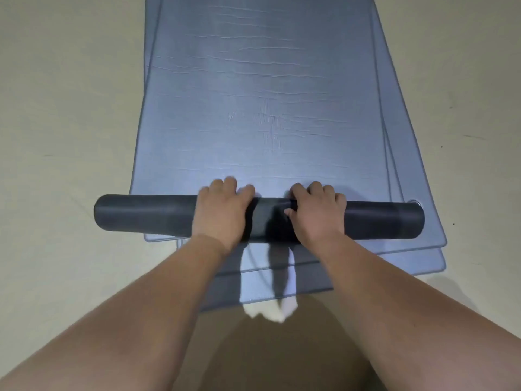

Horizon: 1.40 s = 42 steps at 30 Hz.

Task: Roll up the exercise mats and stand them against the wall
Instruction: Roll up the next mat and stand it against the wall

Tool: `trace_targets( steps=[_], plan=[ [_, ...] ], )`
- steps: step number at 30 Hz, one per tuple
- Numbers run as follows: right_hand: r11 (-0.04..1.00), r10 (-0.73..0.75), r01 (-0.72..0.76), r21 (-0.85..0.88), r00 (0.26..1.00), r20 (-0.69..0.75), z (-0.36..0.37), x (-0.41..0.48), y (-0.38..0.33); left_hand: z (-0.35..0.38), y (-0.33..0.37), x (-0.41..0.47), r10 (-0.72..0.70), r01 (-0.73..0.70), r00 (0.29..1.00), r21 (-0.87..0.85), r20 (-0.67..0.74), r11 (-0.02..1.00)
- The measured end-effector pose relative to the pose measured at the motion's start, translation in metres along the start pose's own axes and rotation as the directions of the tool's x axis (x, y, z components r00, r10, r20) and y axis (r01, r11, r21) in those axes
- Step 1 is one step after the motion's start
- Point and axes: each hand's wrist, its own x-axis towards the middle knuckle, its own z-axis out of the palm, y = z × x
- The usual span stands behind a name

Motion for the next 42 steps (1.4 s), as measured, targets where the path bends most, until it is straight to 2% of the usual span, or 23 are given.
trace_targets(
  steps=[2, 4, 7, 9, 12, 14, 16, 21, 25, 27, 29, 32, 34, 36, 38, 40, 41, 42],
  plan=[
    [1.0, -0.001, 0.001, -0.003, 1.0, 0.005, 0.003, 0.003, 0.0, 0.012, 0.004, -0.024, 0.015, -0.014, 1.0, -0.034, 0.021, 0.999],
    [1.0, 0.001, 0.0, -0.004, 1.0, 0.013, 0.001, 0.008, -0.001, 0.025, 0.003, -0.044, 0.043, -0.043, 0.997, 0.003, 0.068, 0.999],
    [1.0, 0.02, -0.02, -0.002, 0.999, 0.029, 0.001, 0.014, -0.002, 0.033, -0.005, -0.046, 0.059, -0.06, 0.997, 0.014, 0.051, 0.998],
    [1.0, 0.02, -0.02, 0.004, 0.999, -0.047, 0.003, 0.011, -0.002, 0.035, -0.011, -0.036, 0.075, -0.074, 0.995, -0.019, 0.07, 0.997],
    [0.996, -0.073, 0.058, -0.074, 0.973, -0.221, 0.013, -0.005, -0.003, 0.027, -0.019, -0.019, 0.111, -0.1, 0.973, -0.065, 0.203, 0.993],
    [0.991, -0.13, 0.119, -0.06, 0.961, -0.243, 0.02, -0.018, -0.003, 0.02, -0.025, -0.007, 0.13, -0.105, 0.958, -0.108, 0.255, 0.989],
    [0.989, -0.145, 0.144, -0.02, 0.971, -0.188, 0.021, -0.023, -0.001, 0.012, -0.03, 0.007, 0.145, -0.105, 0.935, -0.137, 0.324, 0.985],
    [0.957, -0.273, 0.28, -0.075, 0.957, 0.1, 0.0, -0.006, 0.0, -0.002, -0.039, 0.03, 0.152, -0.038, 0.897, -0.268, 0.416, 0.963],
    [0.96, -0.268, 0.278, -0.03, 0.945, 0.188, -0.013, 0.005, -0.006, -0.01, -0.043, 0.036, 0.163, -0.01, 0.875, -0.321, 0.456, 0.947],
    [0.953, -0.297, 0.304, 0.008, 0.924, 0.24, -0.024, 0.01, -0.003, -0.017, -0.046, 0.039, 0.154, 0.034, 0.836, -0.33, 0.526, 0.943],
    [0.942, -0.334, 0.309, 0.13, 0.893, 0.3, -0.036, 0.014, 0.008, -0.026, -0.047, 0.041, 0.181, 0.059, 0.784, -0.362, 0.593, 0.93],
    [0.918, -0.379, 0.265, 0.296, 0.806, 0.455, -0.05, 0.012, 0.021, -0.033, -0.042, 0.039, 0.241, 0.189, 0.656, -0.464, 0.716, 0.865],
    [0.917, -0.372, 0.226, 0.329, 0.782, 0.5, -0.047, 0.01, 0.025, -0.028, -0.039, 0.035, 0.259, 0.273, 0.621, -0.513, 0.74, 0.814],
    [0.915, -0.342, 0.174, 0.364, 0.813, 0.472, -0.038, 0.011, 0.028, -0.022, -0.038, 0.029, 0.226, 0.28, 0.668, -0.522, 0.709, 0.806],
    [0.908, -0.296, 0.122, 0.401, 0.865, 0.406, -0.032, 0.013, 0.03, -0.013, -0.041, 0.025, 0.121, 0.209, 0.8, -0.462, 0.588, 0.862],
    [0.931, -0.231, 0.128, 0.343, 0.932, 0.279, -0.032, 0.016, 0.028, -0.015, -0.036, 0.019, 0.008, 0.084, 0.952, -0.288, 0.306, 0.954],
    [0.958, -0.188, 0.134, 0.253, 0.96, 0.206, -0.033, 0.018, 0.025, -0.014, -0.031, 0.017, -0.014, 0.041, 0.991, -0.206, 0.131, 0.978],
    [0.979, -0.15, 0.124, 0.16, 0.975, 0.165, -0.033, 0.019, 0.021, -0.013, -0.022, 0.014, 0.002, -0.006, 1.0, -0.156, -0.028, 0.988]
  ],
)
